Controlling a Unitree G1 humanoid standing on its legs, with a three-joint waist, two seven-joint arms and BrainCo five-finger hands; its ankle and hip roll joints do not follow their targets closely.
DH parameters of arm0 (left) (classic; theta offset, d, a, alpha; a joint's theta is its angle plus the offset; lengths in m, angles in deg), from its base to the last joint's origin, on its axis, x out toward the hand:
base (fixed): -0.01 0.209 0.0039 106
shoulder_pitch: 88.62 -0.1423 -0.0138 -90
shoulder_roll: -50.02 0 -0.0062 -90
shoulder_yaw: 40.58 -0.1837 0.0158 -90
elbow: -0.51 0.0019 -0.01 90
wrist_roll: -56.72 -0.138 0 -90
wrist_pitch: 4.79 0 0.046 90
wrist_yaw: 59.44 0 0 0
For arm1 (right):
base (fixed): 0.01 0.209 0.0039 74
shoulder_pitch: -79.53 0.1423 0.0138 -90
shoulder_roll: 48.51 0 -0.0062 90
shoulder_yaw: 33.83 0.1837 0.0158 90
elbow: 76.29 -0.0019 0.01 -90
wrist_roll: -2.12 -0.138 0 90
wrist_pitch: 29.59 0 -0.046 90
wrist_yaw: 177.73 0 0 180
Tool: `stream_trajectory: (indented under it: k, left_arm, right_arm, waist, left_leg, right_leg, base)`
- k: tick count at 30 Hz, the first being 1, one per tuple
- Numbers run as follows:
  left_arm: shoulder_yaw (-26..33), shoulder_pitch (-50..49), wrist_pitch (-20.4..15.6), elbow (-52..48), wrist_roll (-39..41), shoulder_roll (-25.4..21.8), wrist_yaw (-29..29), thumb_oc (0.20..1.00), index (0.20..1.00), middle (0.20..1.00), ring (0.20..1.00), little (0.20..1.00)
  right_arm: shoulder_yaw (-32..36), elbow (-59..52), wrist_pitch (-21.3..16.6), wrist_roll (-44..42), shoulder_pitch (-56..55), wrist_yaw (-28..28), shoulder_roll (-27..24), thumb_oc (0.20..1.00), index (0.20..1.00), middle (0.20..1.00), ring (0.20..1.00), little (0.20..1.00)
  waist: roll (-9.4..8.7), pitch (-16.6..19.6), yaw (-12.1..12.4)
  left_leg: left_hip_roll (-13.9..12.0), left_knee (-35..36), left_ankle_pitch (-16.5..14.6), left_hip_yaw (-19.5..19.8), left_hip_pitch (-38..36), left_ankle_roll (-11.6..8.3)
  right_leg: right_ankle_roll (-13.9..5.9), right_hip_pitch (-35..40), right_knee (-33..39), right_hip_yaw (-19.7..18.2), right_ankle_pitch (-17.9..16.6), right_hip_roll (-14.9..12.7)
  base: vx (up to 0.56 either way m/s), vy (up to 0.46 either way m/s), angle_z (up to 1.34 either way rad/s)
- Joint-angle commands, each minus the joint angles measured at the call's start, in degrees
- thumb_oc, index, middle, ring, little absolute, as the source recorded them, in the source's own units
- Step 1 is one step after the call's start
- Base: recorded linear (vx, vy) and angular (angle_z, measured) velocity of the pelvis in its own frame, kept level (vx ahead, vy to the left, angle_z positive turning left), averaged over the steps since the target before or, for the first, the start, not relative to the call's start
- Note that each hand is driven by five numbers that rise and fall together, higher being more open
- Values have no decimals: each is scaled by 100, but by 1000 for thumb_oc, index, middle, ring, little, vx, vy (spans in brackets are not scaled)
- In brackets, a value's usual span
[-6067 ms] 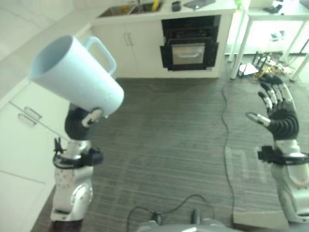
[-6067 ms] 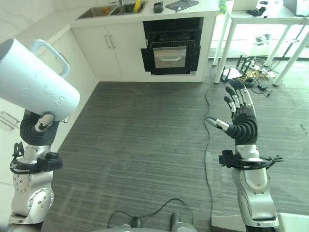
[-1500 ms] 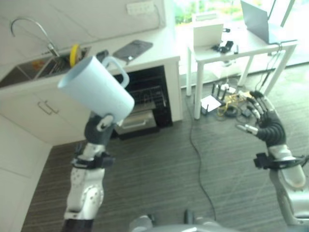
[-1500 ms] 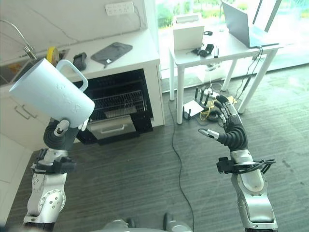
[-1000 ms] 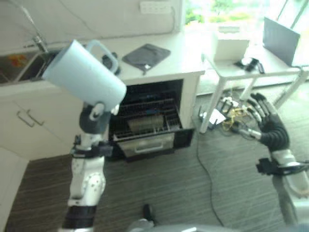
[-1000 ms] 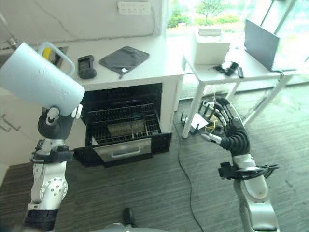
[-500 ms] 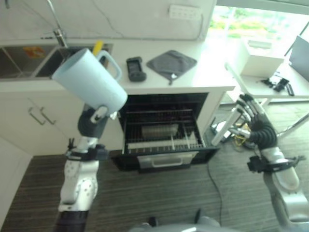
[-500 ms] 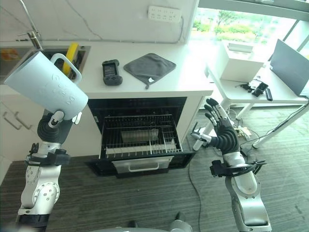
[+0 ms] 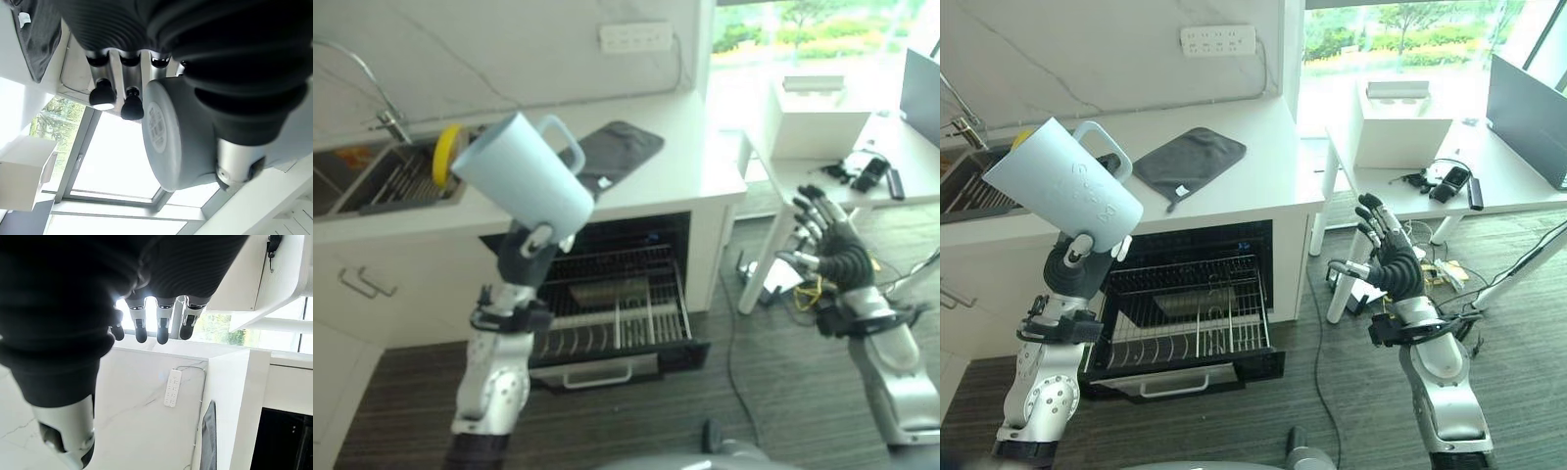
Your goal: Place the dishes in the dishwasher.
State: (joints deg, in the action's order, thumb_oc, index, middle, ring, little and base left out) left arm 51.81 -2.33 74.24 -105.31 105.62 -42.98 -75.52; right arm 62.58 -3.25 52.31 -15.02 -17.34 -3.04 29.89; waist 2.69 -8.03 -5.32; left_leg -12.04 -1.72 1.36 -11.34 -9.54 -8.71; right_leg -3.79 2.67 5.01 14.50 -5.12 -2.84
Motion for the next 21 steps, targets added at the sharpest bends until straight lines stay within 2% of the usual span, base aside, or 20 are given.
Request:
stream_trajectory:
  k: [1,2,3,4,5,6,8,14,21]
  left_arm:
    - [274,11,-308,-491,220,-277,-240,200,200,200,200,200]
    - [281,-5,-361,-479,268,-269,-251,200,200,200,200,200]
    - [315,0,-398,-452,352,-290,-310,200,200,200,200,200]
    - [320,33,-449,-417,363,-315,-331,200,200,200,200,200]
    - [232,138,-567,-283,268,-288,-298,200,200,200,200,200]
    - [236,167,-586,-233,268,-291,-318,200,200,200,200,200]
    - [259,298,-479,-194,200,-293,-375,200,200,200,200,200]
    - [352,471,-241,-120,317,-268,-349,200,200,200,200,200]
    - [314,288,-162,-303,360,-268,-372,200,200,200,200,200]
  right_arm:
    - [204,-544,-341,-260,4,-33,-103,1000,1000,1000,1000,1000]
    - [267,-513,-340,-269,55,-73,-146,1000,1000,1000,1000,1000]
    - [329,-466,-418,-254,62,-100,-166,1000,1000,1000,1000,1000]
    - [348,-458,-484,-246,62,-96,-177,1000,1000,1000,1000,1000]
    - [318,-463,-520,-246,87,-47,-176,1000,1000,1000,1000,1000]
    - [325,-458,-531,-302,78,-53,-173,1000,1000,1000,1000,1000]
    - [331,-474,-513,-563,41,-142,-46,1000,1000,1000,1000,1000]
    - [280,-505,-395,-207,26,-139,218,1000,1000,1000,1000,1000]
    - [213,-568,-347,-100,31,-33,205,1000,1000,1000,1000,1000]
  waist:
    - [-288,118,-41]
    - [-291,98,-49]
    - [-250,80,-49]
    - [-240,66,-48]
    - [-240,111,-47]
    - [-242,141,-55]
    - [-242,234,-76]
    - [-271,280,-125]
    - [-376,282,21]
  left_leg:
    - [247,-329,134,-185,262,243]
    - [246,91,63,-328,225,255]
    - [175,614,230,-476,203,194]
    - [117,672,296,-458,288,166]
    - [189,672,166,-159,288,230]
    - [214,672,110,-95,271,241]
    - [226,672,37,-69,220,238]
    - [269,672,-81,31,178,282]
    - [285,672,-110,-26,246,315]
  right_leg:
    - [-266,43,-1,-436,-41,-402]
    - [-332,72,-1,-402,-13,-459]
    - [-400,133,-1,-334,40,-504]
    - [-407,187,-1,-356,90,-523]
    - [-419,227,-1,-408,131,-562]
    - [-431,237,-1,-405,123,-593]
    - [-494,273,-1,-278,107,-688]
    - [-582,242,-66,-224,90,-797]
    - [-607,244,-1,-181,81,-839]
  base:
    - [101,91,39]
    - [105,210,28]
    - [111,249,26]
    - [133,259,24]
    - [111,212,9]
    - [111,193,-15]
    - [94,123,-21]
    - [100,93,4]
    - [5,19,6]
